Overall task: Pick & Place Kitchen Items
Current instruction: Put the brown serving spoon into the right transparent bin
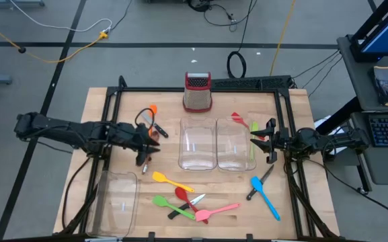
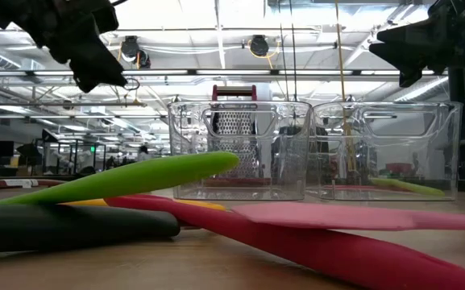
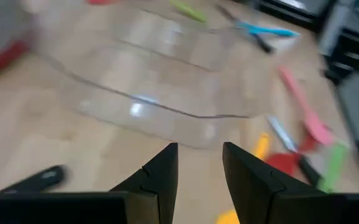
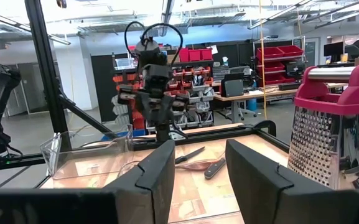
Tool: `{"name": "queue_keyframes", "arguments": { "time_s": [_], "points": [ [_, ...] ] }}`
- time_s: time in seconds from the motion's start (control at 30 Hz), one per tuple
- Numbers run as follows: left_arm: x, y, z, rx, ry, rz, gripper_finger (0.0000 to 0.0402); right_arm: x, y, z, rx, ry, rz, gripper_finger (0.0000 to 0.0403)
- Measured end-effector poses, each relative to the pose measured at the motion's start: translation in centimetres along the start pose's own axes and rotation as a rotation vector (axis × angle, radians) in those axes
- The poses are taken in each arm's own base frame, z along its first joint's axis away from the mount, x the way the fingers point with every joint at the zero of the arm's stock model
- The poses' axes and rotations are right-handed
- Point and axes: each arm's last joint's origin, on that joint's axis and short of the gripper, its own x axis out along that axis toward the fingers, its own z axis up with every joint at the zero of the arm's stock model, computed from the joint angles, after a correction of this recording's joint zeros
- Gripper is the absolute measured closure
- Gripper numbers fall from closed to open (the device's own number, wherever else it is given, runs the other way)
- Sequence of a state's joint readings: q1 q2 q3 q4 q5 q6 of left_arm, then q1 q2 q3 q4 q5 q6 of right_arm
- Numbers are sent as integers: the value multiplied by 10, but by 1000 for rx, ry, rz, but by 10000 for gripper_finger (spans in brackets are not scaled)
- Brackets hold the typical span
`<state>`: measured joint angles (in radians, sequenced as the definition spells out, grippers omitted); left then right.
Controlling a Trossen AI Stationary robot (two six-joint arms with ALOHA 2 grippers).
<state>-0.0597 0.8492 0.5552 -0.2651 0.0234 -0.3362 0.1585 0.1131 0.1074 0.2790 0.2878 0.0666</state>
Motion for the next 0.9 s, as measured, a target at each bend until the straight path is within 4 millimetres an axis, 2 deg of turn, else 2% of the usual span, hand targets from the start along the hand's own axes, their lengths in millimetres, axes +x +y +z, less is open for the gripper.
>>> {"name": "queue_keyframes", "arguments": {
  "time_s": [0.2, 0.43, 0.67, 0.9],
  "points": [
    [0, -1, 1, -5, 1, -23, 272, 0, 0, 0, -1, 3, 0, 268],
    [0, 3, 2, -95, -45, 92, 272, 0, 0, 0, -1, 3, 1, 268],
    [-1, 7, 2, -106, -92, 227, 273, 0, 0, 0, -1, 3, 1, 268],
    [-1, 8, 3, -122, -117, 279, 272, 0, 0, -1, -3, 10, 1, 268]
  ]
}}
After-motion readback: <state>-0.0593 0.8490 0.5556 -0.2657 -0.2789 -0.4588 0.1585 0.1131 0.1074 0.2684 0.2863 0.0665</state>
